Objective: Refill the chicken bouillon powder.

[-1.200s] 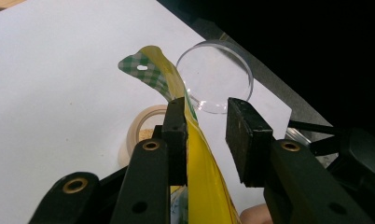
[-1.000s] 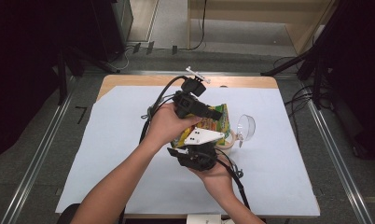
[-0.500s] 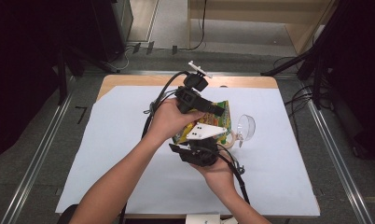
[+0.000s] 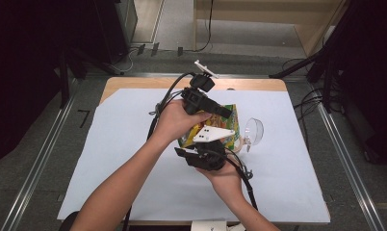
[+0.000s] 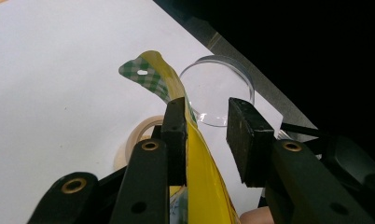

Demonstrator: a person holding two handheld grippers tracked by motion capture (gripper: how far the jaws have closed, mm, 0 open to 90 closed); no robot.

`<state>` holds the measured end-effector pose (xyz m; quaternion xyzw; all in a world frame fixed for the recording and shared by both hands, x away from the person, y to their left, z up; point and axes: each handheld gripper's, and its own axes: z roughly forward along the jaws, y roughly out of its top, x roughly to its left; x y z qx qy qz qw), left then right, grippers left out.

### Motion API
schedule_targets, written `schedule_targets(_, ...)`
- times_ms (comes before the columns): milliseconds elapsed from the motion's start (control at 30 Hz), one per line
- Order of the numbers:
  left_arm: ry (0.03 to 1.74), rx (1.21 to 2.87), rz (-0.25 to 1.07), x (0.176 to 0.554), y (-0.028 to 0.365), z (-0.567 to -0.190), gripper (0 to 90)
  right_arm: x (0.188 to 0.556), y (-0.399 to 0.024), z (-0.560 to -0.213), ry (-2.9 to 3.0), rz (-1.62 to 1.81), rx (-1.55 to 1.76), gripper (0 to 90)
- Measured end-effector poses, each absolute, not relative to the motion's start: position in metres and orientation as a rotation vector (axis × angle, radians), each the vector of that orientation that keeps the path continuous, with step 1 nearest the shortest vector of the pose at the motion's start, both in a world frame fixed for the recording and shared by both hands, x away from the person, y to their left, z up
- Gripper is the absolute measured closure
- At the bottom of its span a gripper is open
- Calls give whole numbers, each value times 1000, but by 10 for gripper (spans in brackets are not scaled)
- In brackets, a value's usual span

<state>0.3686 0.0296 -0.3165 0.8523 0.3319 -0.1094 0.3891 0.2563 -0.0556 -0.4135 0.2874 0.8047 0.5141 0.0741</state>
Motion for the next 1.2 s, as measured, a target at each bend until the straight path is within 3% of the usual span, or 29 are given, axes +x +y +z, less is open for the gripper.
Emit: schedule_targets(1200,867,2196,-266,369,27,-319,691,257,-55,-418,2402,1539,856,690)
